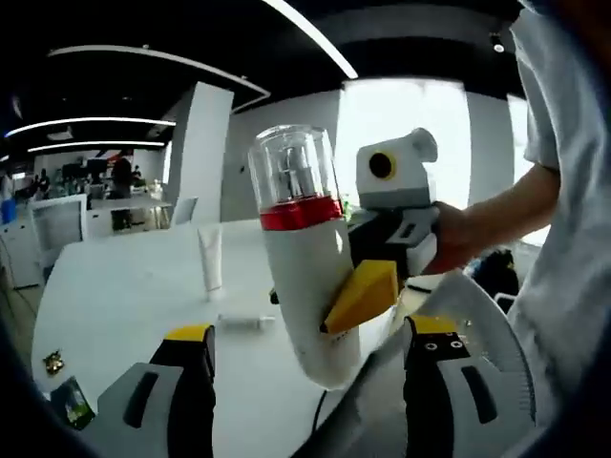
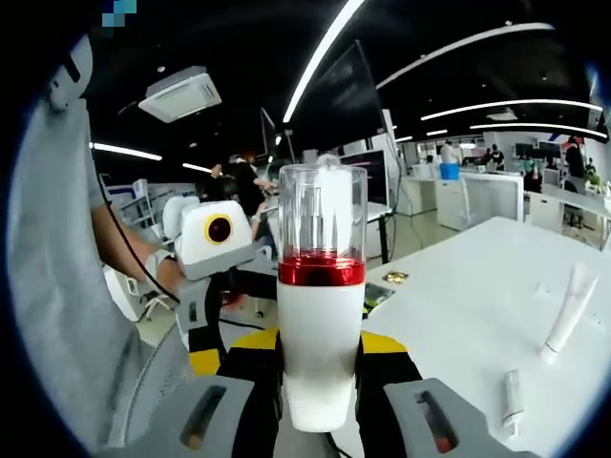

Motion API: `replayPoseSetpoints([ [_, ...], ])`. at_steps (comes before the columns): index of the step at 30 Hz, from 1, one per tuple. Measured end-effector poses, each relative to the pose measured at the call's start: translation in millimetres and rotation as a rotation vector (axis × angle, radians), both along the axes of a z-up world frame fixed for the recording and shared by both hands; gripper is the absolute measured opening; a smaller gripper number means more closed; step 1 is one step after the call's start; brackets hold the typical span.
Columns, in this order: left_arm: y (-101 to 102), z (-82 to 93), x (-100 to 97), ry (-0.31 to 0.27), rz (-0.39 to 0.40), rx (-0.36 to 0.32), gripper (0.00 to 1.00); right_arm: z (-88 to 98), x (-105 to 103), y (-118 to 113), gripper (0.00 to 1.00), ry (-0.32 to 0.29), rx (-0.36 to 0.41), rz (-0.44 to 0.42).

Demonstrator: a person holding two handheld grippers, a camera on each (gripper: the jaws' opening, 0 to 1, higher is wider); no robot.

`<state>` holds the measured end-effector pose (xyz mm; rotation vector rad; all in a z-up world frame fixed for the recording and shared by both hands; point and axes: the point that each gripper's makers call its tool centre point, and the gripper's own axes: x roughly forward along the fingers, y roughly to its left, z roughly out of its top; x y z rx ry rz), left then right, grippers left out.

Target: Arrange the skincare products in the storage area until every visible bottle or jar stands upright without overlapping.

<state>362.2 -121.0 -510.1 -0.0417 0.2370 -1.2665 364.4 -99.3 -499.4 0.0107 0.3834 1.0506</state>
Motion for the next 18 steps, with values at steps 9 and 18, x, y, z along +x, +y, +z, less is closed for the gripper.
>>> replayPoseSetpoints([
  [9, -1.3, 13.0, -9.5, 0.086, -0.053, -0.078, 0.75, 8.5, -16.3, 17.9, 0.22, -0.002, 0.034, 0.088],
  [18, -1.7, 19.9, -19.8, 0.147, -0.113, -0.119, 0.66, 24.2, -17.7, 24.4, 0.21, -0.009, 0.110, 0.132],
])
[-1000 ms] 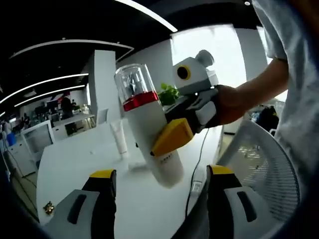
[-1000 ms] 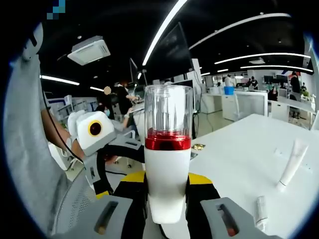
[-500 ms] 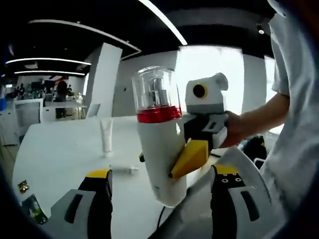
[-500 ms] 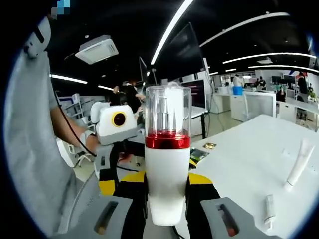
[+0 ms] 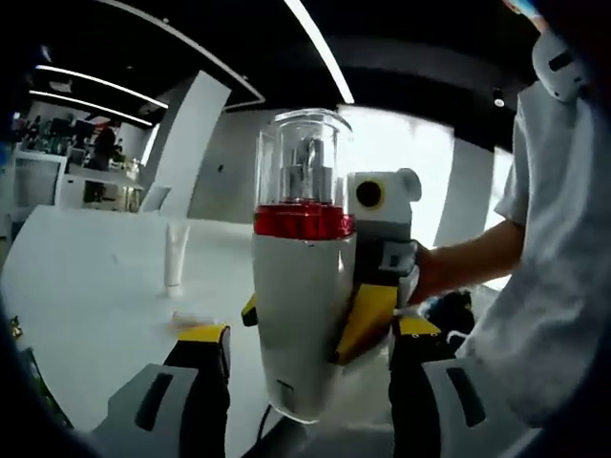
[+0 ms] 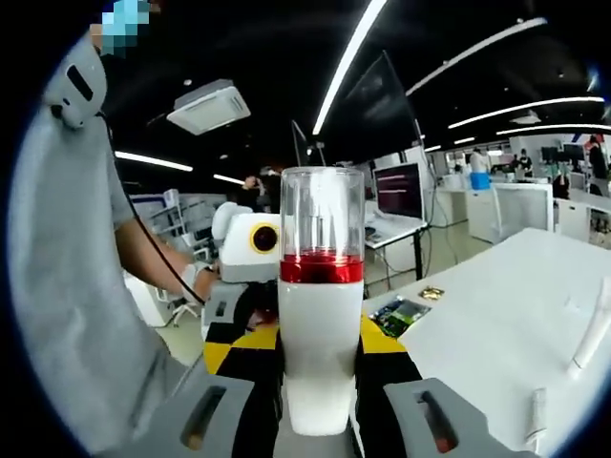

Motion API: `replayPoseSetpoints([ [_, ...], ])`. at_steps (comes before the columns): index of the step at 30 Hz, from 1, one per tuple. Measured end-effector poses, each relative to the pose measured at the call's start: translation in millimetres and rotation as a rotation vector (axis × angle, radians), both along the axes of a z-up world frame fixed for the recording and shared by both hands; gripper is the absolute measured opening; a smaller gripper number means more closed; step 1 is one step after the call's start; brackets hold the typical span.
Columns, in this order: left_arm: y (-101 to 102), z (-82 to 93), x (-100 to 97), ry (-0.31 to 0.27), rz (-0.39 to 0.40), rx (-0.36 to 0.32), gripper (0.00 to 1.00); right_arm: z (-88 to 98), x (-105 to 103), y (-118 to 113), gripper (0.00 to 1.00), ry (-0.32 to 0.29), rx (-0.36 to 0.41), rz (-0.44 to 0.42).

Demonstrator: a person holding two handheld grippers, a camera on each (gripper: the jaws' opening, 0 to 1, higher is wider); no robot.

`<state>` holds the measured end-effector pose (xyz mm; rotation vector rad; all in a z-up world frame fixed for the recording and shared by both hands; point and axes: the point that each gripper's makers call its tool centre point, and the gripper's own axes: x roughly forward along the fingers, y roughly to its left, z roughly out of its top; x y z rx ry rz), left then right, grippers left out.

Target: Arrange the skincare products in the storage area until every visible bottle or jar stands upright without overlapping.

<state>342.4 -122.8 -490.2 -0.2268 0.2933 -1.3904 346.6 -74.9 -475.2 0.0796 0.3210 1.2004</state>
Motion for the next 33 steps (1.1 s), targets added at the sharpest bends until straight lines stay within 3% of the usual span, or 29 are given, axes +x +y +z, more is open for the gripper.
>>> replayPoseSetpoints([
  [3, 1.4, -0.1, 0.6, 0.003, 0.001, 0.004, 0.63, 6.5, 0.9, -0.1, 0.21, -0.010, 0.028, 0.010],
  [4, 6.0, -7.9, 3.4, -0.024, 0.017, 0.060, 0.53, 11.3, -0.2, 0.7, 0.21, -0.005, 0.059, 0.023],
  [6, 6.0, -8.4, -4.4, -0.019, -0.028, 0.068, 0.33, 19.4, -2.7, 2.1, 0.21, -0.010, 0.106, 0.049],
  [7, 3.2, 0.0, -14.6, 0.015, -0.074, 0.021, 0.32, 20.5, -2.6, 1.4, 0.21, -0.019, 0.105, 0.054],
  [9, 5.5, -0.8, -7.5, -0.030, -0.040, 0.031, 0.34, 21.7, -5.7, 3.4, 0.21, -0.019, 0.109, 0.080],
  [16, 7.3, 1.2, -8.6, -0.018, -0.047, 0.023, 0.38, 16.5, -11.4, 16.5, 0.21, -0.019, 0.094, 0.138],
  [18, 7.6, 1.1, -11.3, -0.050, -0.060, 0.029, 0.36, 15.5, -11.4, 18.6, 0.21, -0.018, 0.097, 0.147],
  [19, 7.9, 0.3, -12.2, -0.088, -0.075, 0.038, 0.35, 14.6, -11.3, 19.8, 0.22, -0.017, 0.095, 0.152],
  [23, 9.6, -10.5, -11.5, -0.136, -0.063, 0.113, 0.33, 4.4, -11.9, 23.7, 0.22, -0.037, 0.042, 0.175],
  [29, 14.1, -25.3, -8.1, -0.028, -0.035, 0.185, 0.32, -7.3, -6.8, 24.5, 0.22, -0.003, 0.044, 0.153],
  [33, 16.4, -43.8, -5.0, -0.058, -0.005, 0.292, 0.32, -22.5, -6.4, 26.1, 0.23, 0.000, -0.039, 0.149],
])
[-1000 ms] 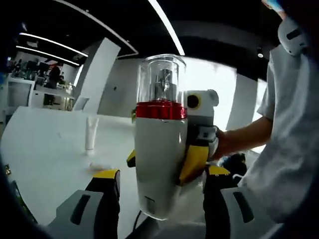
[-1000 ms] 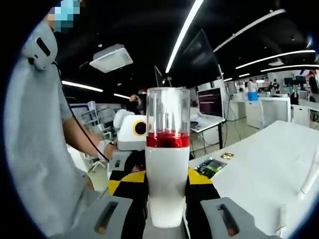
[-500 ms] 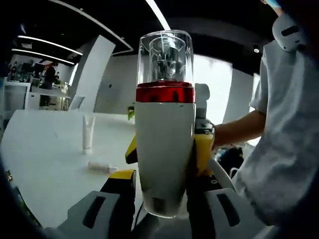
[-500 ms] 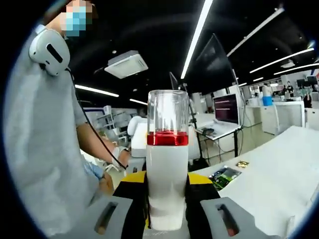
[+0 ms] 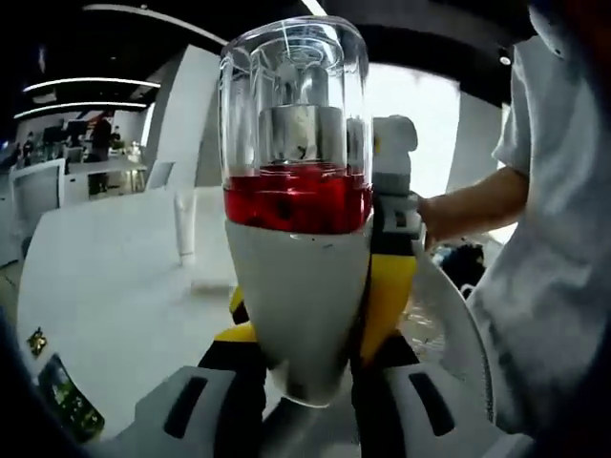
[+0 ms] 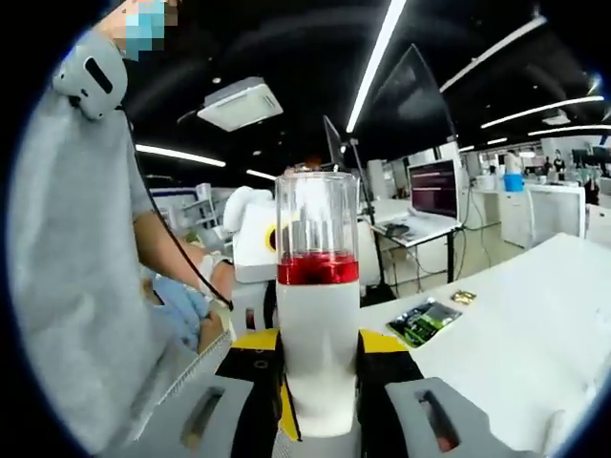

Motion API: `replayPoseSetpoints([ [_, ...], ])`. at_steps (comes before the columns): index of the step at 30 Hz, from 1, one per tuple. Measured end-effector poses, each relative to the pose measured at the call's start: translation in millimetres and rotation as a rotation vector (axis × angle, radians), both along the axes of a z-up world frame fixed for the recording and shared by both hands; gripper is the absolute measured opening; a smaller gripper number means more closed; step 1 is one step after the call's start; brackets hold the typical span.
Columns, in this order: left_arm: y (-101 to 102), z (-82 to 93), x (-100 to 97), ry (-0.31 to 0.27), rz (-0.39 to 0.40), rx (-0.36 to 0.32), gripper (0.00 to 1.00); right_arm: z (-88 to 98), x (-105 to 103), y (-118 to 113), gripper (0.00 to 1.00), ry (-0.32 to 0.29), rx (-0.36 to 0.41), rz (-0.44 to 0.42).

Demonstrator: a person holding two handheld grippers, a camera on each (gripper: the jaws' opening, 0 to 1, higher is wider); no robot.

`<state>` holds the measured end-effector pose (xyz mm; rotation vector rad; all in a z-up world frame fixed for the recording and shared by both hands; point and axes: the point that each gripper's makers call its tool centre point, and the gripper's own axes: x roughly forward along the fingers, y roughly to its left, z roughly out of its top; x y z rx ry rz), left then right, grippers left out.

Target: Arrange the skincare products in the storage area until every visible bottle or jar stands upright without overlapping.

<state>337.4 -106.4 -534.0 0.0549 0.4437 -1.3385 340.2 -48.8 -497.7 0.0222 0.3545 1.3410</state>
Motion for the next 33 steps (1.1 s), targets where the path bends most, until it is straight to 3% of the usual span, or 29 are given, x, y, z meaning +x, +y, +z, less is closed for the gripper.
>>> replayPoseSetpoints([
  [8, 5.0, -14.2, 8.3, -0.011, 0.042, 0.082, 0.31, -9.5, 8.9, 0.7, 0.26, 0.040, 0.009, -0.106],
  [12, 9.2, -19.6, 13.9, -0.004, 0.072, 0.110, 0.31, -0.5, 15.7, 3.6, 0.28, 0.045, 0.050, -0.160],
  [17, 12.0, -27.5, 17.4, -0.004, 0.097, 0.155, 0.31, 4.9, 21.2, 9.5, 0.28, -0.019, -0.008, -0.182],
  [24, 17.8, -37.6, 23.1, 0.038, 0.152, 0.202, 0.31, -7.3, 31.9, 13.9, 0.29, -0.057, -0.106, -0.274],
  [28, 21.2, -44.6, 26.8, 0.043, 0.177, 0.237, 0.31, -15.1, 37.1, 17.4, 0.30, -0.034, -0.129, -0.317],
  [33, 21.7, -49.6, 24.4, 0.054, 0.170, 0.262, 0.31, -21.1, 36.6, 15.7, 0.29, 0.011, -0.176, -0.310],
])
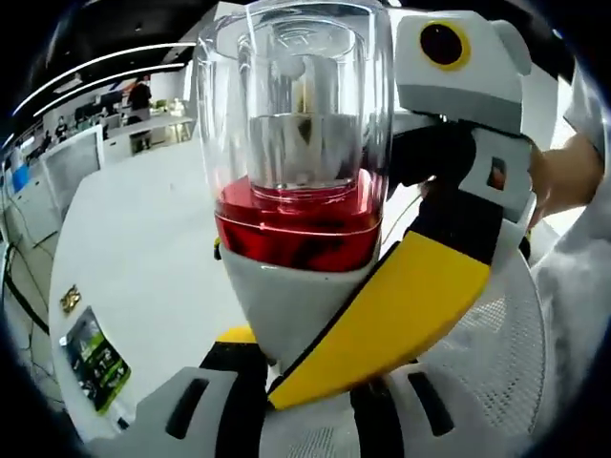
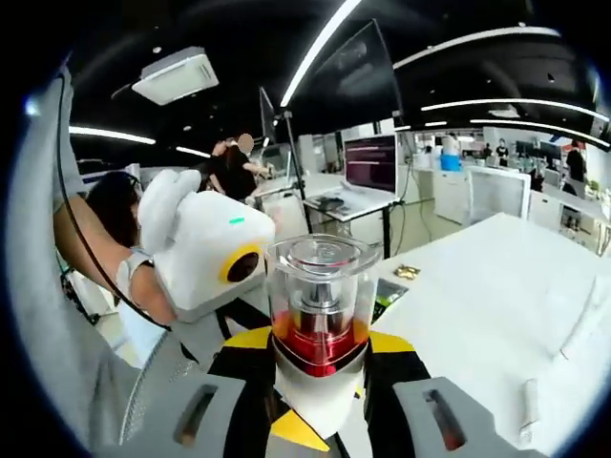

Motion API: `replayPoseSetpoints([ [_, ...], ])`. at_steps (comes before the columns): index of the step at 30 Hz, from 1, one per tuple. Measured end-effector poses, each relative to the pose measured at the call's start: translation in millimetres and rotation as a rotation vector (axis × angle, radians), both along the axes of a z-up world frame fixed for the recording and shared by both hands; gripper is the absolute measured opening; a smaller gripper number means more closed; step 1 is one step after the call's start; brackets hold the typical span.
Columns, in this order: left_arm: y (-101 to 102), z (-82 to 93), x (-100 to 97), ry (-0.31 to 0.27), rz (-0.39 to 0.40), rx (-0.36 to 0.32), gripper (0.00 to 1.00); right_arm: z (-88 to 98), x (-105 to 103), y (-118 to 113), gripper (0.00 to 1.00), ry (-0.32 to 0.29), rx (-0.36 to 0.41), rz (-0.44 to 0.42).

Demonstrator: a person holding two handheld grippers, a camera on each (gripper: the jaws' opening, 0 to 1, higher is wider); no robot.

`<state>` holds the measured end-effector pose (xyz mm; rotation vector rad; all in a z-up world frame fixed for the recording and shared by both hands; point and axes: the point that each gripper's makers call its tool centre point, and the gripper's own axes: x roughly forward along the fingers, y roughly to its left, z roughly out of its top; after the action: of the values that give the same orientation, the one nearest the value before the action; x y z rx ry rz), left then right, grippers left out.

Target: Arrange the skincare products in the storage area until every visible bottle or jar stands upright without overlapping.

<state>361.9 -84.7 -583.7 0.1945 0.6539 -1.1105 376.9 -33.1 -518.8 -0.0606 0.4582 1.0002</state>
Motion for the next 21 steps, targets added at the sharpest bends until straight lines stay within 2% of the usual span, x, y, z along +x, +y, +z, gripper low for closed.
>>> replayPoseSetpoints([
  [2, -0.1, -2.5, 0.9, -0.003, 0.002, 0.012, 0.31, -3.4, 0.4, -1.9, 0.29, 0.012, -0.007, -0.008],
  [5, 3.7, -11.5, 1.2, -0.020, -0.005, 0.069, 0.31, -11.3, -1.0, -2.4, 0.29, 0.037, -0.022, -0.026],
  [6, 3.5, -14.6, -2.6, 0.006, -0.015, 0.076, 0.31, -14.7, -3.7, -1.2, 0.29, 0.044, -0.025, -0.031],
  [12, 4.7, -17.9, -2.8, 0.009, -0.014, 0.087, 0.31, -19.2, -3.0, -1.6, 0.29, 0.045, -0.024, -0.019],
  [17, 7.2, -21.1, -1.8, 0.048, 0.002, 0.090, 0.32, -22.7, -1.4, 2.3, 0.29, 0.031, -0.001, -0.002],
  [21, 8.6, -25.1, -0.8, 0.035, 0.002, 0.115, 0.32, -26.4, -1.1, 2.9, 0.28, 0.024, -0.004, -0.004],
])
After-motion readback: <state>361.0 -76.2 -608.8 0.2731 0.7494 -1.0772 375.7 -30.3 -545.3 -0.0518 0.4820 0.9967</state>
